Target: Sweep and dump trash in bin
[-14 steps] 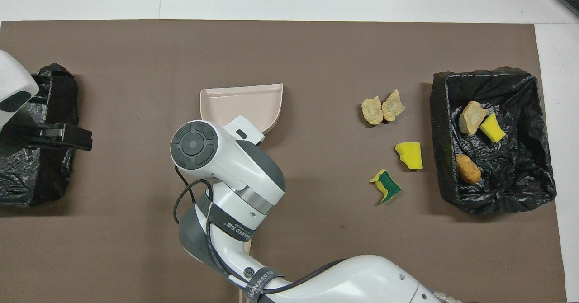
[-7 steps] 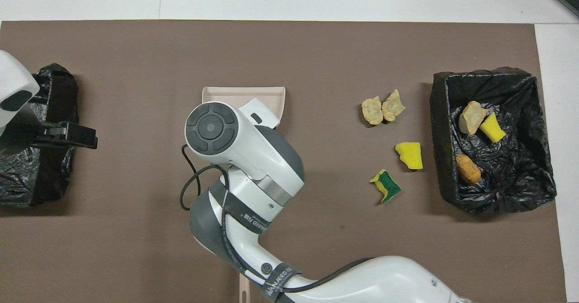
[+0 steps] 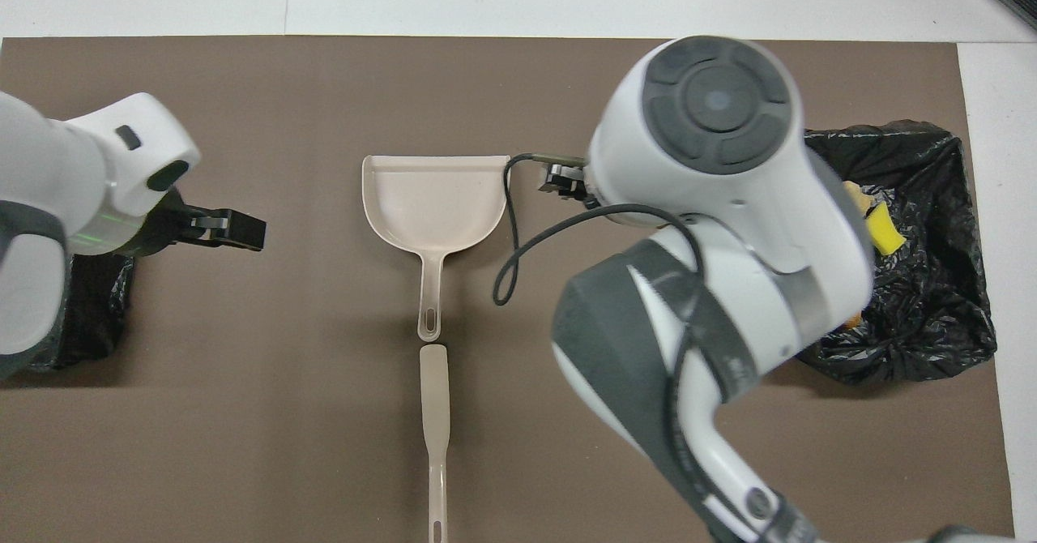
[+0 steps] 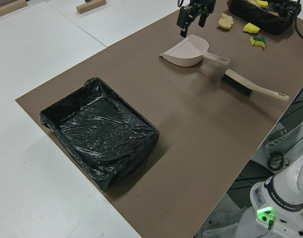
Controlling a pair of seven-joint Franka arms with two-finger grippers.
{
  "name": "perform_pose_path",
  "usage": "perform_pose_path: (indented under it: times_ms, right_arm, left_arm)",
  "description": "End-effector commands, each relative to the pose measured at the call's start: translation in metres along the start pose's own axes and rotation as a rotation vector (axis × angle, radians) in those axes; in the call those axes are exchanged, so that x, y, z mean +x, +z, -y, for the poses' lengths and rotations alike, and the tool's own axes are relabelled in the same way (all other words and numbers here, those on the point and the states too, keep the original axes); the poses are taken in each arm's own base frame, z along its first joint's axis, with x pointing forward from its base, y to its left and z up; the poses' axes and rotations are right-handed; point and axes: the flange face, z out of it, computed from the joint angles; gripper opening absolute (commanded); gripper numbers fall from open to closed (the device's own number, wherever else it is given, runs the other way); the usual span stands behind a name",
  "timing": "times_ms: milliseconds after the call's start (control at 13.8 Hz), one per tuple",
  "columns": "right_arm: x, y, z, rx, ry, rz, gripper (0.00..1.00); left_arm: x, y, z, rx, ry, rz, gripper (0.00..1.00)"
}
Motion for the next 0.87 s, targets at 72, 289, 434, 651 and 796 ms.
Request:
perform_pose_path:
  times_ms: [72, 289, 434, 651, 796]
  right_arm:
    - [0.020, -0.036, -0.091, -0.008, -0.044, 0.008, 1.00]
    - [0.027, -0.053, -0.139, -0.007, -0.069, 0.047, 1.00]
    - [0.022, -0.066, -0.157, -0.013, -0.081, 0.058, 1.00]
    - [0.003, -0.063, -0.182, 0.014, -0.097, 0.094, 1.00]
    - [-0.010, -0.051, -0.183, 0.016, -0.103, 0.081, 1.00]
  left_arm:
    - [-0.007, 0.075, -0.068, -0.016, -0.006, -0.028, 1.00]
    - [-0.034, 0.140, -0.115, -0.023, 0.019, -0.047, 1.00]
    - [-0.043, 0.158, -0.147, -0.029, -0.010, -0.045, 1.00]
    - [-0.052, 0.170, -0.164, -0.024, -0.033, -0.027, 0.95]
    - [-0.052, 0.169, -0.168, -0.034, -0.061, -0.047, 0.77]
